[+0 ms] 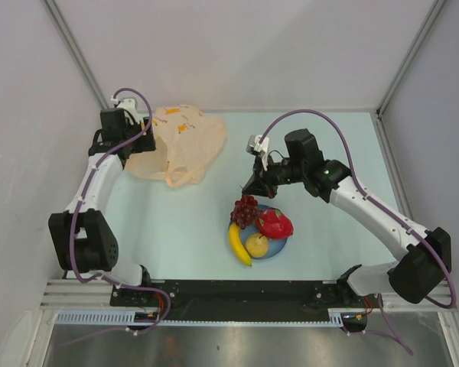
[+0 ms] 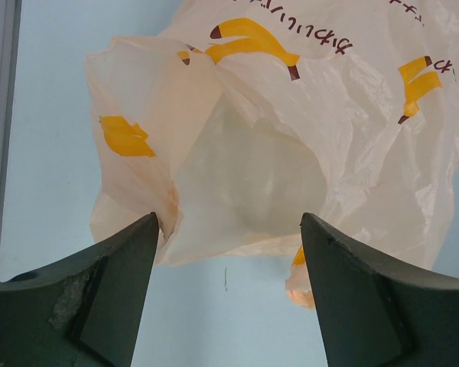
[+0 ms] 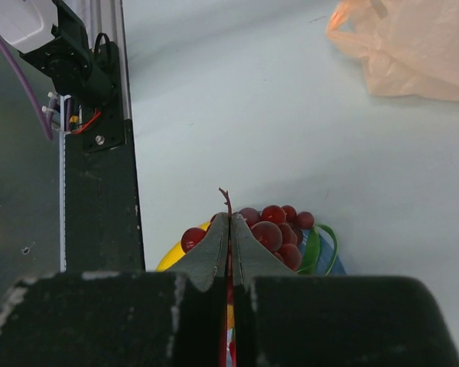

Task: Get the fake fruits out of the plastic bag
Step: Place the fake fruit on the plate.

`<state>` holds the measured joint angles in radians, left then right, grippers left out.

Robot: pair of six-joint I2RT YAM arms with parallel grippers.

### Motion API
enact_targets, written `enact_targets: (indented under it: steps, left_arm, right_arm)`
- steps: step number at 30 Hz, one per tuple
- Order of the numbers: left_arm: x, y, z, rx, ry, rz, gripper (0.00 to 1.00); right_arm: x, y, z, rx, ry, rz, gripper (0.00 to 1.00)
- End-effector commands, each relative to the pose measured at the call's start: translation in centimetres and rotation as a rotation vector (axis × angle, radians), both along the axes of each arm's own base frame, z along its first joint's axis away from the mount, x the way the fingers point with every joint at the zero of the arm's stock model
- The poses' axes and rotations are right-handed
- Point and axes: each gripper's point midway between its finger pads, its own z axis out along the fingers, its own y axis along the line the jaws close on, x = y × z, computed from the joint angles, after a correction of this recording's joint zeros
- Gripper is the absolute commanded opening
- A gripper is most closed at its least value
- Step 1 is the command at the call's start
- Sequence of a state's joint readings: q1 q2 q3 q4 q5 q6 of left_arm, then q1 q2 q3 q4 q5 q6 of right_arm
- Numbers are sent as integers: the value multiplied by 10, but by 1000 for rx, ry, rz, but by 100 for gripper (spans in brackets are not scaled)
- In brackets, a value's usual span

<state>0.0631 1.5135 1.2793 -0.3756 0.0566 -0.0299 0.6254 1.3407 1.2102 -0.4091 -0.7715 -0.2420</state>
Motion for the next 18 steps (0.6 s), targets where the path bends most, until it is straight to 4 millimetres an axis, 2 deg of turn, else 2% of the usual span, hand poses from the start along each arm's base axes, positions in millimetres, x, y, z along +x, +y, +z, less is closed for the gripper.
enact_targets:
  steps: [1,11,18]
  left_arm:
    - [13,-4,23,-25,-65,-7,80]
    - [21,-9,18,-35,-55,-20,80]
    - [24,-15,13,-36,-42,-37,80]
  right_arm:
    - [-12,-4,20,35,-56,38,0]
    - [-12,-19,4,-21,-23,35,0]
    - [-19,-30,-17,-86,-12,91,1]
